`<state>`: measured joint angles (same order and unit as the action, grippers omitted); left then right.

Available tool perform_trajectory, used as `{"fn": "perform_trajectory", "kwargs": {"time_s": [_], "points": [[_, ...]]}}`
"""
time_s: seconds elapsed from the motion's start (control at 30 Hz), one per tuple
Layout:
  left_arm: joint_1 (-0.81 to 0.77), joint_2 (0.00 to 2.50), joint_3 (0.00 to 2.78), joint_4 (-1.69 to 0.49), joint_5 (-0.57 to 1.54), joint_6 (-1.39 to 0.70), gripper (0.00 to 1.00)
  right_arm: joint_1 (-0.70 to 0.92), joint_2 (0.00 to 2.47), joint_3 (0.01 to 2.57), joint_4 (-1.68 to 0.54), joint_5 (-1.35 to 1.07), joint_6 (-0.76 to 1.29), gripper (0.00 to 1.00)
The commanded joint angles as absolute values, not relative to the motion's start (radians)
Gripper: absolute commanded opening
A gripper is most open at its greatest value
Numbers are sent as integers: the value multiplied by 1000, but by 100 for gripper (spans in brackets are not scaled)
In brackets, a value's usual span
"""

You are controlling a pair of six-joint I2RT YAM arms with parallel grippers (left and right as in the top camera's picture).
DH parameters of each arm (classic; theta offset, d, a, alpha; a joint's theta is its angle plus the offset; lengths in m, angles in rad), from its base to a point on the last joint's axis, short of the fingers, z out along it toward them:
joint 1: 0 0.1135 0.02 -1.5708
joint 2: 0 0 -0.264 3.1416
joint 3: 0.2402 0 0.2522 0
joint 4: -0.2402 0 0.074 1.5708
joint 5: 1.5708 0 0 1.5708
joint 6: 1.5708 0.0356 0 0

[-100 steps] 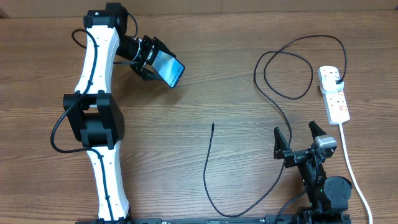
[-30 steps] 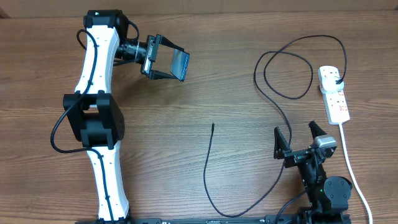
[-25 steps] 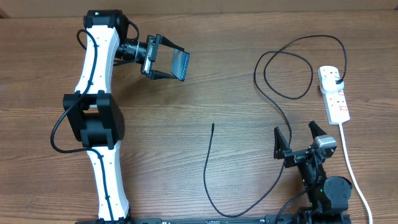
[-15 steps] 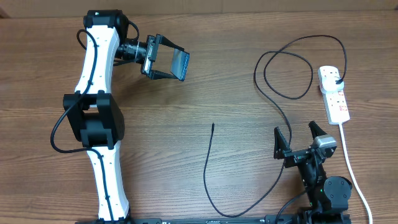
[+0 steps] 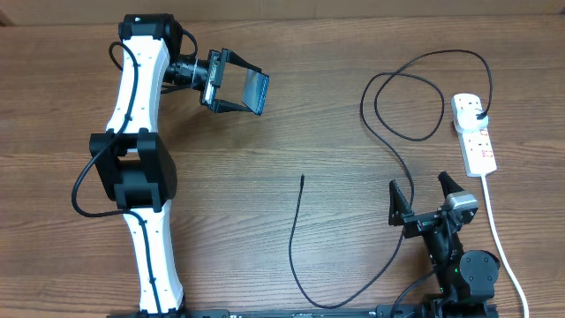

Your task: Plug charger to phone and switch on socket

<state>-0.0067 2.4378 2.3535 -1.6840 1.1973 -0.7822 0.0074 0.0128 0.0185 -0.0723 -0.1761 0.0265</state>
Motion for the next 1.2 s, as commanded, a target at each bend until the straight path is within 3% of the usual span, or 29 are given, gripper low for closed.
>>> {"fn": "perform_trajectory", "kwargs": {"time_s": [0.0,0.3,0.87,1.17], "points": [[-14,2439,2386,-1690,1252,-762,4,11,3,8,-69,-173,27,100],[-14,2439,2386,-1690,1185,-762,4,11,3,8,-69,-173,27,100],[-14,2439,2386,-1671,689,-762,4,11,3,8,-70,-173,27,100],[-29,2439,2386,-1576,558,-694,4,11,3,8,-69,-173,27,100]]}}
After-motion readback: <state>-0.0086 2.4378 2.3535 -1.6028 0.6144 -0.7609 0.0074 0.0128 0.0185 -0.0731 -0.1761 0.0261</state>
